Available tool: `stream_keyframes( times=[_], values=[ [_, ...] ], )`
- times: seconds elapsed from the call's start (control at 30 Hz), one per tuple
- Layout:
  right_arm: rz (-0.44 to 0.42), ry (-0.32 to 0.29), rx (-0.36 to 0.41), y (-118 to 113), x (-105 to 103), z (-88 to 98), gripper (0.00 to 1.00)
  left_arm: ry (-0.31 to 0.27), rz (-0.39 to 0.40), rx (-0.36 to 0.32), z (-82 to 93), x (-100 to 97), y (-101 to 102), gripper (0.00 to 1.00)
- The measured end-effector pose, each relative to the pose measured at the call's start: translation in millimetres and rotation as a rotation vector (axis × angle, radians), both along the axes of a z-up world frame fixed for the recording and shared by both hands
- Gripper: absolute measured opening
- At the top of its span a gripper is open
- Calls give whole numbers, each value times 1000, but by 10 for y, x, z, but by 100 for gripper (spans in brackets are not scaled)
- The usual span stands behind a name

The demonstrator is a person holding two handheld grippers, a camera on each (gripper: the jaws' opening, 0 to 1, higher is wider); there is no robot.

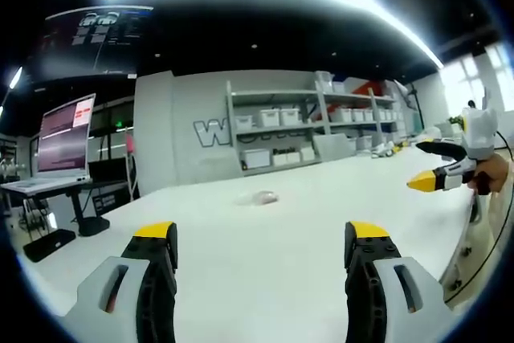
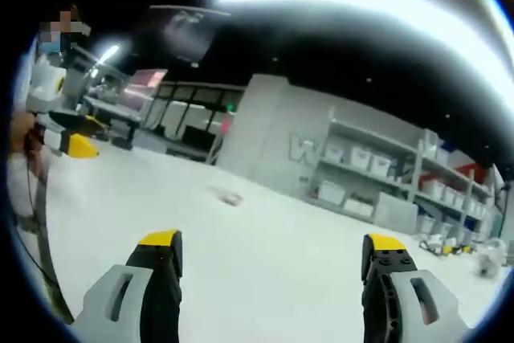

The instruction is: Open the resealable bag by pulling the two sides of the seal apart until the entire bag opening is separated and visibly accessible.

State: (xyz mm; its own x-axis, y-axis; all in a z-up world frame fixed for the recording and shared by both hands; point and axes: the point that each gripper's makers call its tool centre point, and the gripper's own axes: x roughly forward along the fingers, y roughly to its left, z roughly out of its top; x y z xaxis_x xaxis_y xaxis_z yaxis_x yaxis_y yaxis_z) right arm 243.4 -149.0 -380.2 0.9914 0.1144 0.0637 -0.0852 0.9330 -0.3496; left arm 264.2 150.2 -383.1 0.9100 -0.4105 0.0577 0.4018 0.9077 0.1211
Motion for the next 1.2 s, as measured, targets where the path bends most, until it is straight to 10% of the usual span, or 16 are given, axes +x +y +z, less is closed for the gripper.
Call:
stream_keyframes(
  times=[1.2],
  values=[
    [54,27,-224,149,272,-57,95,5,3,1,-24,-13,30,84]
  ],
)
